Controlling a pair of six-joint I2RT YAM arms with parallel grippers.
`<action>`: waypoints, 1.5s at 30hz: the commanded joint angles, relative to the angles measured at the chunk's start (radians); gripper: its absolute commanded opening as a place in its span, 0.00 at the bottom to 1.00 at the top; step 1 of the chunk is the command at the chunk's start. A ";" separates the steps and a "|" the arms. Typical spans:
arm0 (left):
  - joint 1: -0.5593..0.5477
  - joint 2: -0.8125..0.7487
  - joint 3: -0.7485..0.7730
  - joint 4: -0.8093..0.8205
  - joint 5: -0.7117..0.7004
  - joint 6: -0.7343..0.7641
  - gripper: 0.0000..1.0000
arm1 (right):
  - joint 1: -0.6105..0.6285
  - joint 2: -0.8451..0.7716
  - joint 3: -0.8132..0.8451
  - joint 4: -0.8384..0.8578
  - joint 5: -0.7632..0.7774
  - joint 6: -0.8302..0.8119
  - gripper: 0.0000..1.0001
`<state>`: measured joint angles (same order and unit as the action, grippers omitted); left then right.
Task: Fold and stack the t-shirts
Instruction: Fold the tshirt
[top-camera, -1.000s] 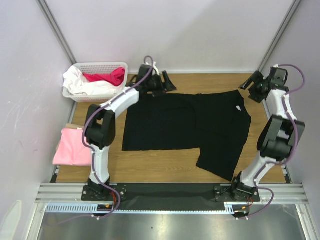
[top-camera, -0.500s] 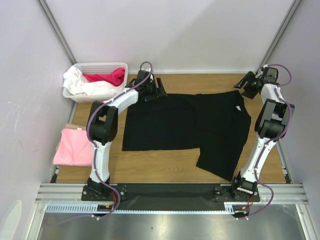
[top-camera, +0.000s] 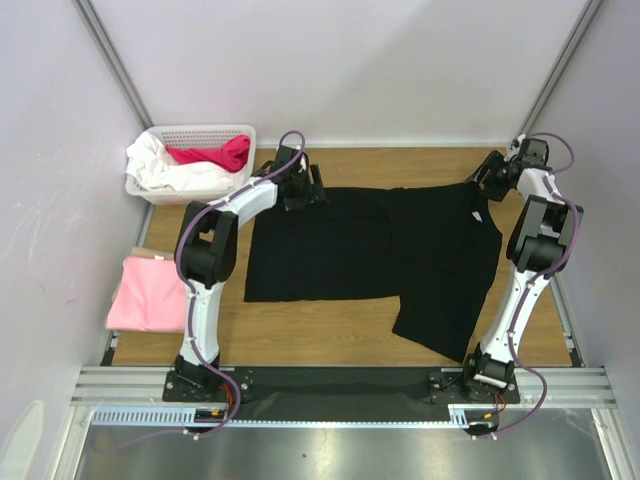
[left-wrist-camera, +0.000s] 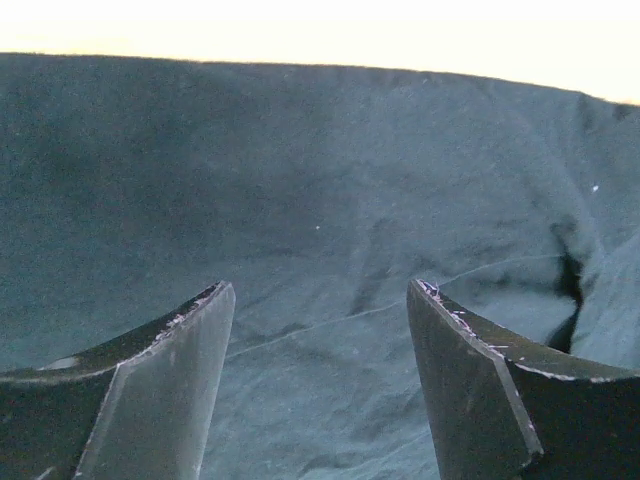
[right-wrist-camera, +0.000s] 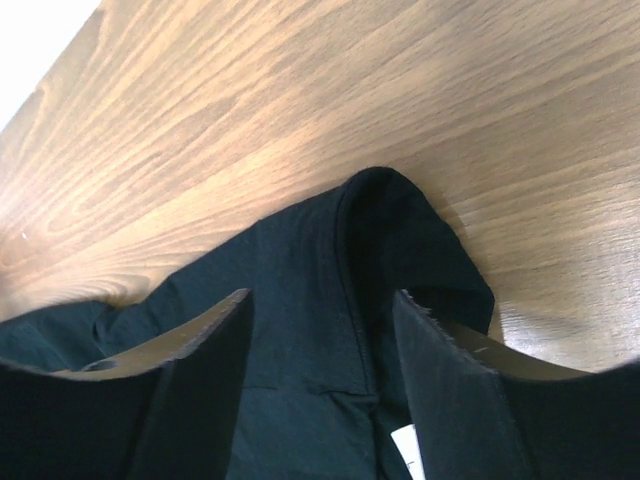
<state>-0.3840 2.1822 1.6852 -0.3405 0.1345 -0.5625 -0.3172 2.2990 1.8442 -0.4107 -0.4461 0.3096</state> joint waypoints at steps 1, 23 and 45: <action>-0.001 -0.002 0.013 -0.018 -0.019 0.032 0.76 | 0.003 0.017 0.038 -0.005 -0.009 -0.038 0.62; 0.043 0.054 0.027 -0.089 -0.064 -0.031 0.73 | -0.009 0.033 0.064 -0.008 0.092 -0.007 0.00; -0.079 -0.055 0.112 -0.019 -0.053 0.366 0.72 | -0.023 -0.016 0.081 -0.074 -0.005 0.020 0.47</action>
<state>-0.3923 2.2108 1.7172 -0.4290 0.0879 -0.3435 -0.3416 2.3558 1.8851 -0.4507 -0.4202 0.3176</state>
